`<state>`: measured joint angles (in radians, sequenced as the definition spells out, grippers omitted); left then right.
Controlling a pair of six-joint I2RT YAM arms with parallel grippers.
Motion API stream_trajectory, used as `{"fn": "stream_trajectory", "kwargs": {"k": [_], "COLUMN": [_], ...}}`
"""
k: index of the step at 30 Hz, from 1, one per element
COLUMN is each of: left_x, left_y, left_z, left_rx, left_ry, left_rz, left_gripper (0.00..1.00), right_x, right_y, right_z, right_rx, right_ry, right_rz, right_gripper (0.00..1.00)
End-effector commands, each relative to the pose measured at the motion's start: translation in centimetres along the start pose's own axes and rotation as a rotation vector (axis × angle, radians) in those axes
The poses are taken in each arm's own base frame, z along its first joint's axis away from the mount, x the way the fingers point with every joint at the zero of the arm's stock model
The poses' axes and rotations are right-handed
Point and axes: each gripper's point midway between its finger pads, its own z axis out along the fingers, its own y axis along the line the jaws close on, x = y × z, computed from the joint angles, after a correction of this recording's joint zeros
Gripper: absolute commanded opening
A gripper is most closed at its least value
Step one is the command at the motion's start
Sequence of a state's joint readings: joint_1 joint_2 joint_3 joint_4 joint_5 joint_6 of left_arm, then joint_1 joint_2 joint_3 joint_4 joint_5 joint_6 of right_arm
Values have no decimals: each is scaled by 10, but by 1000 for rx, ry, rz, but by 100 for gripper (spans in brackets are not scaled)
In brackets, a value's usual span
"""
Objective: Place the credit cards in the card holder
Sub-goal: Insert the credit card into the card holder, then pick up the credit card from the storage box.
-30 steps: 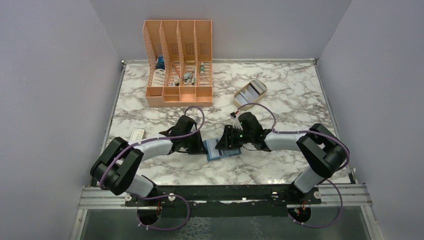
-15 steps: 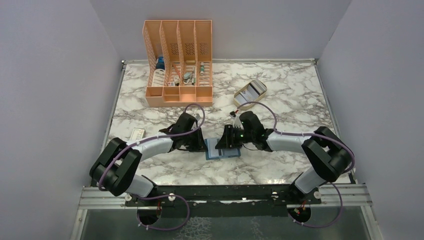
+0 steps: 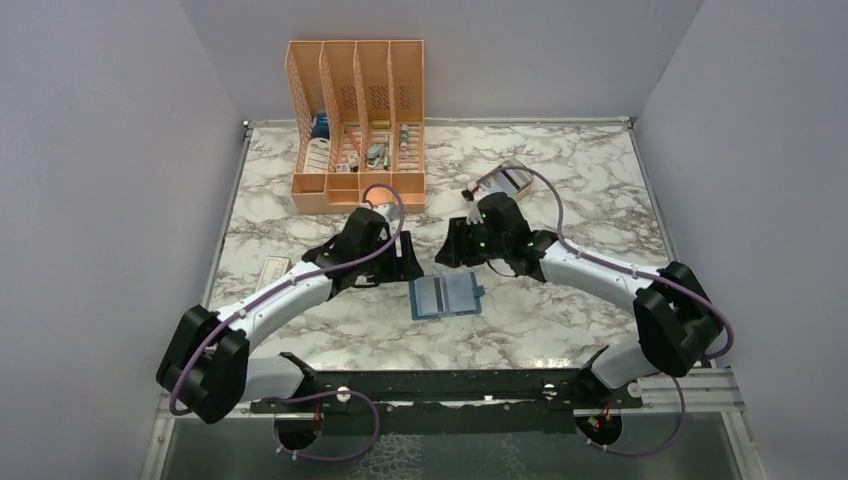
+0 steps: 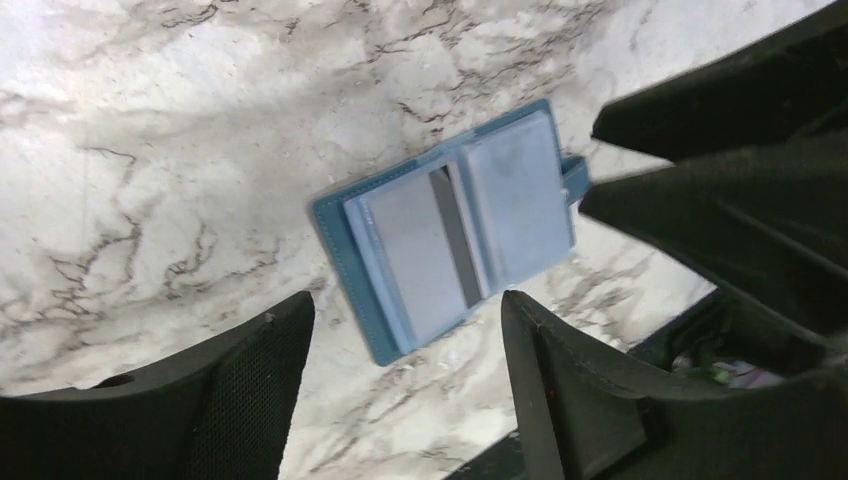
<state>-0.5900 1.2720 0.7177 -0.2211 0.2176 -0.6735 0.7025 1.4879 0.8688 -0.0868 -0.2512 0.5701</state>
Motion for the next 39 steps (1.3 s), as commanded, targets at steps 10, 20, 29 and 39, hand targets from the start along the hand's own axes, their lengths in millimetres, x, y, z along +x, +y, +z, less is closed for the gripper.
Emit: {"fn": "stream_trajectory", "kwargs": {"k": [10,20,29,39], "left_x": [-29,-29,-11,-11], "left_y": [-23,-23,-32,-25], "left_z": [-51,-58,-47,-45], "left_rx": [16,38,122,91], "left_ry": [-42,-56,49,41], "left_rz": [249,340,338,339], "left_gripper": [99,99,99,99], "right_x": [-89,-168,-204,-208], "right_y": [-79,-154,-220,-253], "right_z": [-7,-15,-23,1], "right_rx": [479,794,952,1004], "right_ry": [-160,-187,-136,-46], "right_rz": [-181,-334,-410,-521], "right_gripper": [45,45,46,49]}}
